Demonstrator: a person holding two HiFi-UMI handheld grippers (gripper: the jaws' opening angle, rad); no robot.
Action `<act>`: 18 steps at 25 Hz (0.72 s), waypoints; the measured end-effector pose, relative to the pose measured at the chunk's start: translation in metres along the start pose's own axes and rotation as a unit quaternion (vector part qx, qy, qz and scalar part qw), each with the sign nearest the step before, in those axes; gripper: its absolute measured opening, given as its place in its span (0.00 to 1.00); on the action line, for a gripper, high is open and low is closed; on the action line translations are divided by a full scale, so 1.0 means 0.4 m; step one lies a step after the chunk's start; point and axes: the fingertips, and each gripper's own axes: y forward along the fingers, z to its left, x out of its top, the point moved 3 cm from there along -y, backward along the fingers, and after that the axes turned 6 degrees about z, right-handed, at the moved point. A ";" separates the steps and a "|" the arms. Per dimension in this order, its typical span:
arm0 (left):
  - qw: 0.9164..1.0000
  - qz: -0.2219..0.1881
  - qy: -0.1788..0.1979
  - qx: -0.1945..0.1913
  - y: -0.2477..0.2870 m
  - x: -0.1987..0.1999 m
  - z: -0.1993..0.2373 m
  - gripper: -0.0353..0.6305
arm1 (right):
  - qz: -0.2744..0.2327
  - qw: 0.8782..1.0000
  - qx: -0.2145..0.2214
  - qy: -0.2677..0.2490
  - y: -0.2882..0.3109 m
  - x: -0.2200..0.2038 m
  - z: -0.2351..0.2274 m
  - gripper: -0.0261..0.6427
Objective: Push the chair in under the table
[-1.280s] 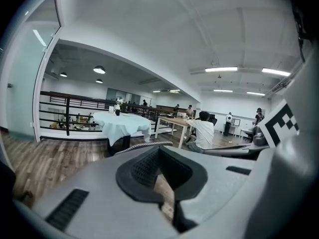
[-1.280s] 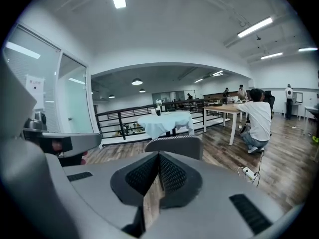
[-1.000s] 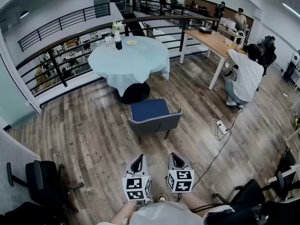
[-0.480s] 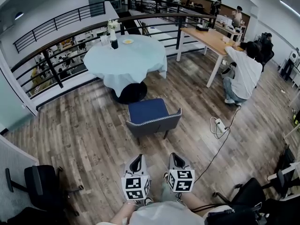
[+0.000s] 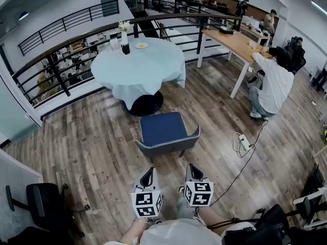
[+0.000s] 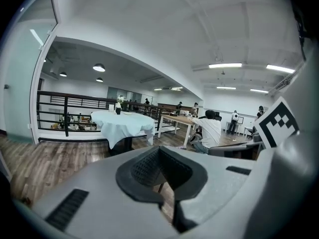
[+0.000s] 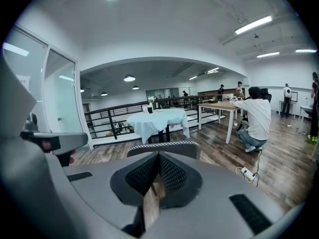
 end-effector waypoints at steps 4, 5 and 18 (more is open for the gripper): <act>1.000 0.008 -0.004 0.006 0.044 0.009 0.003 0.06 | 0.005 1.000 0.006 0.004 0.041 0.028 -0.024 0.06; 1.000 0.010 -0.006 0.008 0.053 0.012 0.006 0.06 | 0.008 1.000 0.009 0.005 0.050 0.031 -0.027 0.06; 0.999 0.011 -0.021 0.042 0.225 0.105 -0.016 0.06 | 0.025 0.999 0.045 -0.009 0.197 0.155 -0.145 0.06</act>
